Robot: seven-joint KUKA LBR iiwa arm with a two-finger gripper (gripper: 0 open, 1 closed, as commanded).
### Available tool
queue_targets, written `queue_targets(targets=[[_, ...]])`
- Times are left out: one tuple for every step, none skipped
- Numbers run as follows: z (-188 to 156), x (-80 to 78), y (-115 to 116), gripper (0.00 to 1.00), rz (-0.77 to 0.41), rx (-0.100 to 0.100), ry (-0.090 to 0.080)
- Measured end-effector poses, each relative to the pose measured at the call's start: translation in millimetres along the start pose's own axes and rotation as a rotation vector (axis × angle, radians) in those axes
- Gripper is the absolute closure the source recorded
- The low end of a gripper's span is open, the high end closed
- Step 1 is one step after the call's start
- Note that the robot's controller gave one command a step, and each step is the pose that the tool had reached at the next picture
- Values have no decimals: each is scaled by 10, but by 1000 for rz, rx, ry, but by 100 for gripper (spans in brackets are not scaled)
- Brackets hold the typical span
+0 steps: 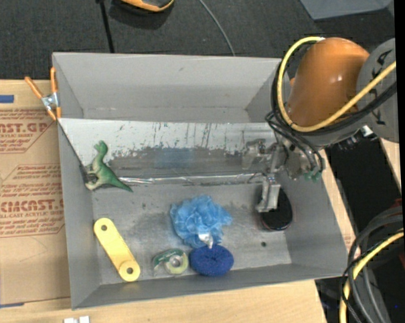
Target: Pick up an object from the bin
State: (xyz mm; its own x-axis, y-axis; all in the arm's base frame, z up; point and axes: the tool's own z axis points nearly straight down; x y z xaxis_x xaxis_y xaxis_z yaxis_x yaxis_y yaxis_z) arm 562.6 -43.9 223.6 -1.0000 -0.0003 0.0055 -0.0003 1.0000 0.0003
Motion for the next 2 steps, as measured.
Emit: queue_targets(targets=[[-48, -12, 1, 0, 0, 0, -8], [297, -203, 480, 0, -49, 2, -10]])
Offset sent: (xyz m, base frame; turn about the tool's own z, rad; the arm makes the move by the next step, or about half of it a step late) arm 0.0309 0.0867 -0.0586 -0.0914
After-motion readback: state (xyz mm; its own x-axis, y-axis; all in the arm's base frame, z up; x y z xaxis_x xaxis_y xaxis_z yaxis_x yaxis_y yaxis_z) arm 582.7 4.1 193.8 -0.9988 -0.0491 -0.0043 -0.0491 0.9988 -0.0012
